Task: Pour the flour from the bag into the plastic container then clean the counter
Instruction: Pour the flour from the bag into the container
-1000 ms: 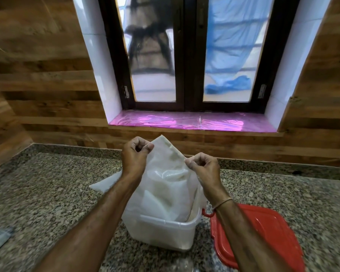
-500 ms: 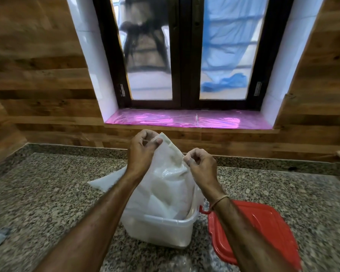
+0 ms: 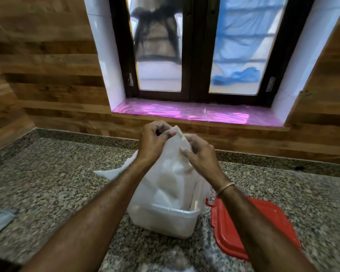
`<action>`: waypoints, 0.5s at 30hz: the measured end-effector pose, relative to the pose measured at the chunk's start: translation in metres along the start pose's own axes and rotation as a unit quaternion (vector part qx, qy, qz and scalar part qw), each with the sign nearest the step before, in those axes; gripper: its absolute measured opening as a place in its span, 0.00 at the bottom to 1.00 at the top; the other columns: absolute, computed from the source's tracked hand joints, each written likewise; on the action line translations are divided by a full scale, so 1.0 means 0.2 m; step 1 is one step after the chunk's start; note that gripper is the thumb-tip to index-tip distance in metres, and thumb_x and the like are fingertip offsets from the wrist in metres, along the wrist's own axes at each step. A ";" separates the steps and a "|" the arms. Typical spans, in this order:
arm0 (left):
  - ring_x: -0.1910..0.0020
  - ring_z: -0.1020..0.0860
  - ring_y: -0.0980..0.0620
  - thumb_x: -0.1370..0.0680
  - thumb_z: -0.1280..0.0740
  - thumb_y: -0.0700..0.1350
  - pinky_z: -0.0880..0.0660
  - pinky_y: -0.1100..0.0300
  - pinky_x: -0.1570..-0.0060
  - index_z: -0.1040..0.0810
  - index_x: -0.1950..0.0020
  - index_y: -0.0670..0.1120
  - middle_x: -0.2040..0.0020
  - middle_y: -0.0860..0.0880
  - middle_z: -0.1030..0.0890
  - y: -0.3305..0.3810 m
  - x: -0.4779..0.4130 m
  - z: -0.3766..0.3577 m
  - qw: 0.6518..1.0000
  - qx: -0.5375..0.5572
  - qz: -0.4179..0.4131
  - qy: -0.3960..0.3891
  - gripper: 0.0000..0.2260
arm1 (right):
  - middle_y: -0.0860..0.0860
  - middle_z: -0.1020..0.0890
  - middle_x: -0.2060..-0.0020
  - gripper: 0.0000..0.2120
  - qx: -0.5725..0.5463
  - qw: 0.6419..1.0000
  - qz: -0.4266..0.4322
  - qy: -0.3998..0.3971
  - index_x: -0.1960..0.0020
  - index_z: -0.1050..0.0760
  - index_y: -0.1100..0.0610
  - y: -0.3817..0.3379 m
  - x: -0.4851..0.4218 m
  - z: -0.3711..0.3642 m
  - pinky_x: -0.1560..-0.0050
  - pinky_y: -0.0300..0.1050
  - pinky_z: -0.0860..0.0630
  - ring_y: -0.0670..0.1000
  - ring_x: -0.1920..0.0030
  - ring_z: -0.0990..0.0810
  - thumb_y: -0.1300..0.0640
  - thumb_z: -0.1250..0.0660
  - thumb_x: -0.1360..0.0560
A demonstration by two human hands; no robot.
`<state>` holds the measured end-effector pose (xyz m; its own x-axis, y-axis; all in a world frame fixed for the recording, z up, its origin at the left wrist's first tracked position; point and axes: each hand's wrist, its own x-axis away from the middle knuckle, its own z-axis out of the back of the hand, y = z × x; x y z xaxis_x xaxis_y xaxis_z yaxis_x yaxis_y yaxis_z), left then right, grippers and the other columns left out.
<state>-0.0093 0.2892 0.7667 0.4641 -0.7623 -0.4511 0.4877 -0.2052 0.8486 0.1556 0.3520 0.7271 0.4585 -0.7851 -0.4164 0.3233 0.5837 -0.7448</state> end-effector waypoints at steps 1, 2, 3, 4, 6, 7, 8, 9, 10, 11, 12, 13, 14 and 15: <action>0.63 0.23 0.56 0.25 0.26 0.41 0.26 0.59 0.60 0.17 0.58 0.46 0.63 0.53 0.18 0.01 0.00 -0.01 1.000 -0.018 -0.015 -0.016 0.02 | 0.46 0.14 0.57 0.06 0.024 1.000 -0.009 -0.014 0.47 0.18 0.48 0.01 0.00 -0.01 0.53 0.57 0.17 0.49 0.56 0.16 0.51 0.29 0.23; 0.61 0.21 0.56 0.25 0.25 0.43 0.25 0.58 0.58 0.16 0.54 0.49 0.60 0.54 0.17 0.02 0.00 0.00 0.998 -0.046 -0.023 -0.033 0.02 | 0.47 0.16 0.59 0.04 0.044 0.999 -0.018 -0.014 0.51 0.19 0.50 0.02 -0.01 -0.01 0.55 0.59 0.18 0.51 0.57 0.17 0.52 0.29 0.24; 0.57 0.20 0.55 0.25 0.25 0.46 0.24 0.57 0.56 0.17 0.49 0.51 0.55 0.54 0.16 0.03 0.00 0.02 0.994 -0.094 -0.016 -0.054 0.07 | 0.47 0.16 0.60 0.03 0.040 0.999 -0.035 -0.003 0.54 0.21 0.51 0.03 -0.02 -0.01 0.55 0.60 0.18 0.53 0.58 0.17 0.52 0.29 0.24; 0.54 0.19 0.54 0.26 0.24 0.51 0.23 0.56 0.54 0.18 0.44 0.53 0.51 0.55 0.16 0.02 0.01 0.05 0.982 -0.167 -0.003 -0.084 0.12 | 0.48 0.17 0.60 0.04 0.009 0.998 -0.058 0.014 0.55 0.22 0.52 0.05 -0.03 0.00 0.54 0.62 0.18 0.55 0.57 0.17 0.52 0.31 0.24; 0.49 0.19 0.51 0.29 0.23 0.58 0.23 0.54 0.51 0.21 0.44 0.55 0.47 0.55 0.16 0.02 0.03 0.14 0.931 -0.332 0.033 -0.149 0.17 | 0.50 0.16 0.57 0.03 -0.060 0.992 -0.099 0.043 0.55 0.23 0.51 0.08 -0.04 0.03 0.52 0.67 0.18 0.58 0.53 0.17 0.52 0.32 0.24; 0.48 0.18 0.48 0.29 0.23 0.59 0.25 0.53 0.51 0.21 0.49 0.54 0.49 0.54 0.15 0.02 0.04 0.19 0.905 -0.389 0.045 -0.164 0.15 | 0.50 0.15 0.56 0.01 -0.073 0.991 -0.106 0.048 0.54 0.23 0.50 0.10 -0.05 0.04 0.51 0.67 0.18 0.58 0.52 0.16 0.54 0.32 0.24; 0.47 0.18 0.46 0.28 0.23 0.58 0.27 0.54 0.53 0.22 0.55 0.52 0.51 0.52 0.15 0.01 0.05 0.22 0.888 -0.424 0.050 -0.169 0.13 | 0.49 0.15 0.53 0.04 -0.062 0.992 -0.102 0.049 0.50 0.23 0.48 0.10 -0.05 0.05 0.50 0.66 0.17 0.57 0.51 0.16 0.55 0.30 0.24; 0.47 0.18 0.45 0.27 0.23 0.57 0.29 0.55 0.55 0.23 0.59 0.51 0.53 0.51 0.15 0.01 0.05 0.23 0.880 -0.443 0.046 -0.163 0.13 | 0.50 0.17 0.46 0.13 -0.026 0.996 -0.076 0.045 0.43 0.23 0.46 0.09 -0.06 0.05 0.45 0.63 0.17 0.56 0.46 0.16 0.57 0.29 0.25; 0.47 0.18 0.45 0.27 0.23 0.56 0.31 0.56 0.57 0.25 0.63 0.51 0.55 0.51 0.16 0.02 0.05 0.22 0.875 -0.457 0.031 -0.156 0.15 | 0.51 0.21 0.36 0.24 0.019 0.998 -0.031 0.044 0.33 0.27 0.44 0.06 -0.07 0.05 0.37 0.59 0.20 0.56 0.38 0.19 0.57 0.27 0.26; 0.48 0.17 0.44 0.27 0.23 0.56 0.33 0.56 0.59 0.27 0.64 0.50 0.55 0.50 0.15 0.03 0.04 0.20 0.870 -0.468 0.013 -0.155 0.17 | 0.54 0.28 0.27 0.36 0.062 0.997 0.025 0.048 0.23 0.34 0.44 0.02 -0.08 0.05 0.30 0.56 0.27 0.56 0.28 0.26 0.55 0.25 0.27; 0.48 0.17 0.44 0.28 0.23 0.55 0.34 0.57 0.59 0.27 0.64 0.50 0.55 0.50 0.15 0.04 0.04 0.18 0.866 -0.475 -0.006 -0.159 0.17 | 0.54 0.35 0.20 0.43 0.104 0.990 0.085 0.047 0.18 0.41 0.46 -0.03 -0.10 0.05 0.27 0.56 0.34 0.56 0.22 0.33 0.51 0.25 0.28; 0.48 0.17 0.44 0.28 0.23 0.55 0.34 0.57 0.60 0.25 0.63 0.49 0.54 0.49 0.15 0.06 0.04 0.16 0.864 -0.476 -0.028 -0.162 0.15 | 0.54 0.39 0.17 0.45 0.153 0.977 0.141 0.042 0.16 0.43 0.47 -0.08 -0.12 0.05 0.26 0.58 0.38 0.56 0.19 0.38 0.47 0.26 0.27; 0.49 0.17 0.45 0.28 0.23 0.55 0.35 0.57 0.60 0.22 0.60 0.50 0.54 0.49 0.14 0.07 0.03 0.15 0.865 -0.473 -0.051 -0.162 0.13 | 0.52 0.38 0.17 0.41 0.211 0.961 0.178 0.025 0.16 0.40 0.48 -0.11 -0.14 0.06 0.24 0.61 0.41 0.55 0.18 0.38 0.42 0.28 0.25; 0.50 0.17 0.45 0.27 0.23 0.55 0.35 0.57 0.60 0.21 0.59 0.50 0.55 0.49 0.14 0.08 0.03 0.14 0.867 -0.467 -0.070 -0.156 0.11 | 0.50 0.31 0.21 0.33 0.264 0.946 0.188 0.000 0.20 0.32 0.47 -0.12 -0.16 0.06 0.23 0.65 0.43 0.55 0.20 0.35 0.42 0.30 0.23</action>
<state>-0.0203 0.2639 0.7852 0.1996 -0.9294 -0.3106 0.9774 0.1662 0.1309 0.1427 0.3655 0.7638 0.6237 -0.5006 -0.6004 0.5058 0.8440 -0.1784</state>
